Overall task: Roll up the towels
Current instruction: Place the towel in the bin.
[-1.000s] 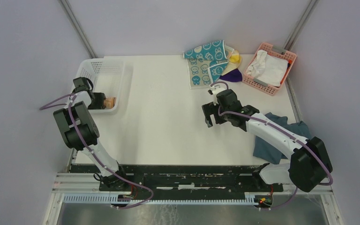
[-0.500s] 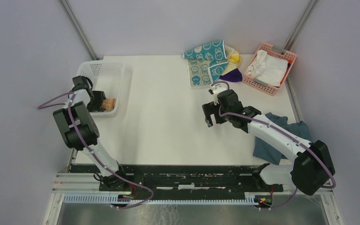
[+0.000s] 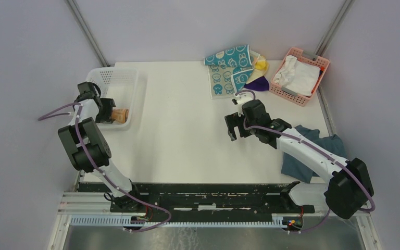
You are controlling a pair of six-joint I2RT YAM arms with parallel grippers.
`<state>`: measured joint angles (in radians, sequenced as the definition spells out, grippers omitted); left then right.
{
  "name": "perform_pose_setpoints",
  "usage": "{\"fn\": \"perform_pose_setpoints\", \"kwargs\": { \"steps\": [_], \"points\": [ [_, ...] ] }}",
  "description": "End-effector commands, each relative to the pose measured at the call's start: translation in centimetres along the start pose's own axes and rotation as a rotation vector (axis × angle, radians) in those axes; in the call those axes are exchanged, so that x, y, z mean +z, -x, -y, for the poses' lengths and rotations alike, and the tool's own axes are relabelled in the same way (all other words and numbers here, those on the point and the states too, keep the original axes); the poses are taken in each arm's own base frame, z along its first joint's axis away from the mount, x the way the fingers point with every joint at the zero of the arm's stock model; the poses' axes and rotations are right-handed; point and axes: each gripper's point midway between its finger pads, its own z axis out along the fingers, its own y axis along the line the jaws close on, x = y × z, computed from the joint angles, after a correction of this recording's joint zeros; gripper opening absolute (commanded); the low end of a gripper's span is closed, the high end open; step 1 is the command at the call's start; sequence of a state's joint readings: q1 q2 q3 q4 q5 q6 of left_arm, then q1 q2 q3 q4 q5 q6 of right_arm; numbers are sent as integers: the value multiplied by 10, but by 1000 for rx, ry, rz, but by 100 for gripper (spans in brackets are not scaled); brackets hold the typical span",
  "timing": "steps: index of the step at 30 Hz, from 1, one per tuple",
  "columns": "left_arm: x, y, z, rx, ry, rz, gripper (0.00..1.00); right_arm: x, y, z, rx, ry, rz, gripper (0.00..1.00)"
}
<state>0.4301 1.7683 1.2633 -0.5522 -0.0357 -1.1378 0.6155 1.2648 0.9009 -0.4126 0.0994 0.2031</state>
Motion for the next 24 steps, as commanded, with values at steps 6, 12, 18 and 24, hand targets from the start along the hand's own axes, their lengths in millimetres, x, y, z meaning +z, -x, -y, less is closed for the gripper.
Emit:
{"fn": "perform_pose_setpoints", "kwargs": {
  "steps": [6,12,18,24],
  "points": [
    [-52,19,21,-81,-100,79,70,-10,16,0,-13,-12,75,100],
    [-79,24,39,3,-202,106,70,-11,17,-1,-11,-8,75,100],
    [-74,16,60,83,-287,67,70,-10,16,1,-12,-22,60,100],
    [-41,18,88,119,-291,48,70,-7,15,4,-14,-37,47,100]
  ]
}}
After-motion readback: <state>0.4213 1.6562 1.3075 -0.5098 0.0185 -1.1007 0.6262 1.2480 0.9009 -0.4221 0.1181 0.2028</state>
